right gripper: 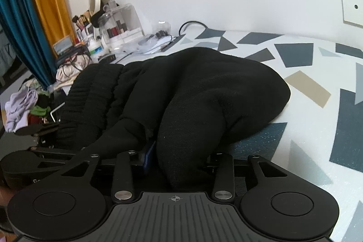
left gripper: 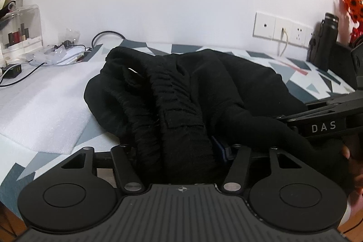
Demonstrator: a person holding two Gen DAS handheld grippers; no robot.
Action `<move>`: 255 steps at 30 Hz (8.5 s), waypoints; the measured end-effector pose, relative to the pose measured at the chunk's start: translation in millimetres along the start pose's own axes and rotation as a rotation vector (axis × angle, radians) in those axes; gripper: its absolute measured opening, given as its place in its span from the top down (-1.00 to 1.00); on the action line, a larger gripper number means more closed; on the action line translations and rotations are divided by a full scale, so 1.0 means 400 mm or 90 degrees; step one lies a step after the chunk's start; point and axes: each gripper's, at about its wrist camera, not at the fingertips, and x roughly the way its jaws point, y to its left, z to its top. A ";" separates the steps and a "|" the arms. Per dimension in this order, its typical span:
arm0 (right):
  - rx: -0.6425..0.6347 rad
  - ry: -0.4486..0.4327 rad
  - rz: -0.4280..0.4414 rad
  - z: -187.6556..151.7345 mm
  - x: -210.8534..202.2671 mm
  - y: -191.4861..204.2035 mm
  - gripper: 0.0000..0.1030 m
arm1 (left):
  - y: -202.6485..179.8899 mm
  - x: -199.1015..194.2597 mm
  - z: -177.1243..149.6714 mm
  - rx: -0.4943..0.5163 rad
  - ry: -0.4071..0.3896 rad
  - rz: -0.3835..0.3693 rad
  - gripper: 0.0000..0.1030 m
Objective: Fold clothes
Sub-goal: 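Lift the folded black stack off the bed with both grippers, then carry the held black stack with both grippers toward the beige chair, then lower the black stack onto the patterned cloth on the chair seat, both grippers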
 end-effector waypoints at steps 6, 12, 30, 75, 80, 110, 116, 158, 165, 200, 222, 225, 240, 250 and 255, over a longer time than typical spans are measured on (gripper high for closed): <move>-0.025 -0.036 -0.013 -0.005 -0.019 0.031 0.39 | -0.001 -0.021 -0.008 -0.007 -0.038 -0.004 0.12; -0.049 -0.064 -0.031 0.000 -0.039 0.068 0.40 | 0.003 -0.040 -0.013 -0.015 -0.074 -0.012 0.17; -0.084 -0.024 -0.089 0.138 0.041 0.197 0.46 | 0.165 -0.012 0.070 -0.081 -0.085 -0.098 0.26; -0.321 0.056 0.178 0.421 0.098 1.608 0.48 | 0.948 -1.102 0.107 -0.201 -0.125 0.210 0.26; -0.369 0.097 0.305 0.399 0.158 1.770 0.48 | 0.999 -1.244 0.041 -0.266 -0.116 0.339 0.26; -0.455 0.241 0.576 0.262 1.017 2.843 0.48 | 1.919 -1.655 -0.283 -0.431 -0.004 0.608 0.26; -0.477 0.267 0.568 0.167 1.103 3.086 0.48 | 2.111 -1.776 -0.409 -0.466 -0.004 0.606 0.26; -0.494 0.467 0.515 -0.566 2.269 4.220 0.49 | 3.548 -2.006 -1.308 -0.650 0.170 0.550 0.26; -0.443 0.482 0.482 -0.708 2.472 4.218 0.49 | 3.694 -1.951 -1.487 -0.698 0.200 0.549 0.21; -0.470 0.425 0.362 -0.687 2.461 4.128 0.61 | 3.592 -2.126 -1.590 -0.712 0.226 0.495 0.17; -0.479 0.340 0.280 -0.568 2.347 4.058 -0.95 | 3.521 -2.134 -1.468 -0.669 0.178 0.568 -0.84; -0.492 0.338 0.268 -0.595 2.364 4.071 -0.98 | 3.518 -2.114 -1.450 -0.654 0.165 0.562 -0.84; -0.667 0.280 0.148 -0.697 2.444 4.114 -0.98 | 3.519 -2.074 -1.422 -0.647 0.136 0.540 -0.90; -0.602 0.356 0.264 -0.687 2.331 4.068 -0.99 | 3.501 -2.027 -1.485 -0.669 0.173 0.515 -0.97; -0.618 0.359 0.254 -0.758 2.342 4.049 -0.99 | 3.508 -1.994 -1.519 -0.635 0.220 0.513 -0.99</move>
